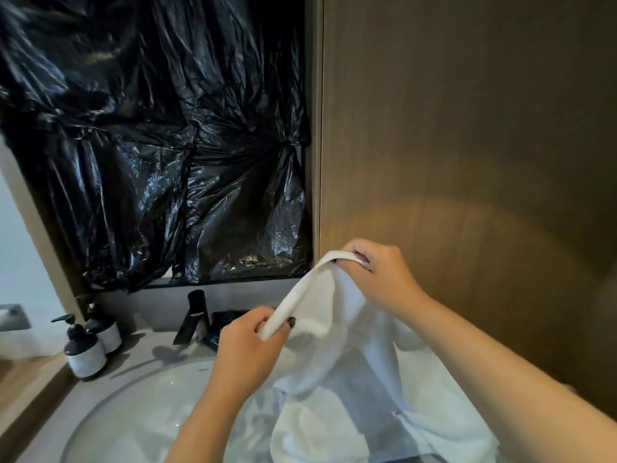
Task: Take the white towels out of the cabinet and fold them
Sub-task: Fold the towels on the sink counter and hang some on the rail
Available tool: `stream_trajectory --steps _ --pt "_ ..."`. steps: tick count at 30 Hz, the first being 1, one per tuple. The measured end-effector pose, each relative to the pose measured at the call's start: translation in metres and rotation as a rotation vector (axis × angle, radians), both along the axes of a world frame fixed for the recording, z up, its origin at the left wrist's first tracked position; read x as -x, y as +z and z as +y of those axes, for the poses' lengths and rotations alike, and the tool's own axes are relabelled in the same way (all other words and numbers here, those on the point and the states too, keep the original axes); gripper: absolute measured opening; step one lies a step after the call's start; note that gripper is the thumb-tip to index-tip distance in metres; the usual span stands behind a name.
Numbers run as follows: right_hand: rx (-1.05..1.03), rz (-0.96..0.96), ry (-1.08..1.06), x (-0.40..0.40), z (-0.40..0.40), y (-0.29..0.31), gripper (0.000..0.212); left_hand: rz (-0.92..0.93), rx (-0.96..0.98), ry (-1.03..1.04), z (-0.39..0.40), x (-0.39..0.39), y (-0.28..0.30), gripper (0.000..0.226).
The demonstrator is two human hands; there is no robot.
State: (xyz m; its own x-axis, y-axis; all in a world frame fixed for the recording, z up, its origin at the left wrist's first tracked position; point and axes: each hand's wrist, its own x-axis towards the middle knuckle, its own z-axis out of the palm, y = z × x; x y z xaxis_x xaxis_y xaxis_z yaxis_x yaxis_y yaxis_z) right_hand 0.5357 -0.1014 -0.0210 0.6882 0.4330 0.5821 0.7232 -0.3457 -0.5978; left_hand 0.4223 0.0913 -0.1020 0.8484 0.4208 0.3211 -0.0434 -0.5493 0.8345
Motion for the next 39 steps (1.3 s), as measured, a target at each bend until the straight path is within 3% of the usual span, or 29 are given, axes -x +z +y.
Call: stream_trajectory --steps 6,11,15,22,26,28,31,36,39 --pt "-0.148 0.047 -0.235 0.02 -0.04 0.013 0.025 -0.025 0.14 0.041 0.006 0.011 -0.008 0.016" --pt "-0.276 0.15 -0.338 0.056 -0.068 -0.005 0.036 -0.089 0.405 -0.066 -0.011 0.018 -0.026 0.016" --pt "-0.244 0.189 -0.353 0.086 -0.085 -0.015 0.04 -0.066 0.622 -0.106 -0.045 0.026 -0.033 0.013" --pt "-0.169 0.175 -0.412 0.122 -0.132 0.001 0.031 -0.085 0.678 -0.167 -0.085 0.039 -0.014 0.021" --pt "-0.214 0.119 -0.417 0.151 -0.164 0.017 0.041 -0.072 0.755 -0.293 -0.127 0.056 -0.01 0.047" --pt "-0.233 0.105 -0.397 0.169 -0.182 0.026 0.046 -0.035 0.782 -0.313 -0.155 0.064 -0.013 0.04" --pt "-0.214 0.073 -0.401 0.196 -0.216 0.035 0.036 0.016 0.801 -0.311 -0.203 0.077 -0.023 0.024" --pt "-0.199 0.118 -0.424 0.226 -0.274 0.026 0.025 0.066 0.815 -0.316 -0.269 0.119 -0.043 0.03" --pt "-0.193 0.226 -0.394 0.241 -0.292 0.001 0.027 0.093 0.903 -0.201 -0.279 0.147 -0.057 0.031"
